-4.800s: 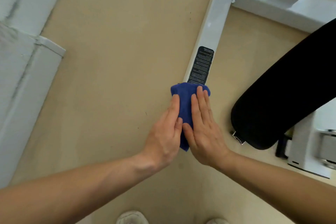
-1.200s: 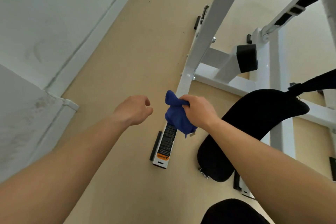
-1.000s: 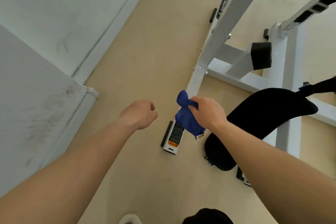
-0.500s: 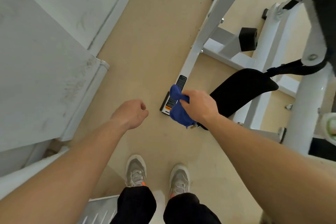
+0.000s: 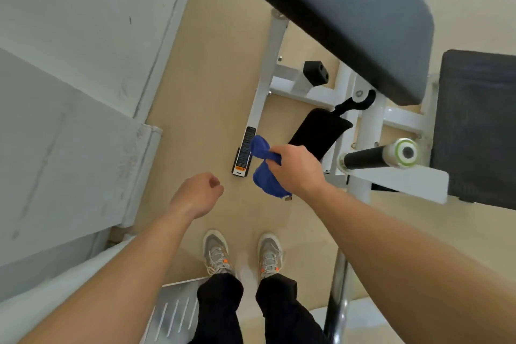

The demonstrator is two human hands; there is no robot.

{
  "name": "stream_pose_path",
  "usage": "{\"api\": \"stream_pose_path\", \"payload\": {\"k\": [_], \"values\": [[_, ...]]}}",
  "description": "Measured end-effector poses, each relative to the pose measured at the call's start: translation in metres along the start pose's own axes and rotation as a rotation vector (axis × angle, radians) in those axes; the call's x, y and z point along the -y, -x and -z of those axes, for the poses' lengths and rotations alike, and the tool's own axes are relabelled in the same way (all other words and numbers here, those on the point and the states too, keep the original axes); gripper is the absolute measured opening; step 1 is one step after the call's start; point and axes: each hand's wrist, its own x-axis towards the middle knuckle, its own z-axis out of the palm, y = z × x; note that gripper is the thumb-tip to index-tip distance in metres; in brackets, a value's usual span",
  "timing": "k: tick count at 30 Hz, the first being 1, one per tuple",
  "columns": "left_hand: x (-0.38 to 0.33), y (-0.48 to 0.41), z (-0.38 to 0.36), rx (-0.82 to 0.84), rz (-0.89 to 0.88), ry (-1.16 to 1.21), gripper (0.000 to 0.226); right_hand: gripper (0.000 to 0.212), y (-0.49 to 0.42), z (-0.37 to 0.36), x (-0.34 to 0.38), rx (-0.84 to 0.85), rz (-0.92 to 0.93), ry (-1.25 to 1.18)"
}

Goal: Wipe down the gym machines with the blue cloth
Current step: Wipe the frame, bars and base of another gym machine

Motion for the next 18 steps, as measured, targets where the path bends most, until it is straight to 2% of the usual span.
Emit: {"api": "stream_pose_path", "payload": {"k": [8,13,18], "values": [[-0.089,0.09,0.04,0.031,-0.035,0.001,0.024,0.018,0.098,0.108,0.003,-0.092,0.004,-0.038],[-0.136,0.146,0.056,0.053,-0.077,-0.044,0.007,0.018,0.164,0.167,-0.008,-0.143,-0.016,-0.005],[-0.177,0.194,0.059,0.087,-0.171,-0.06,0.009,0.019,0.23,0.213,-0.03,-0.184,-0.112,0.0]]}}
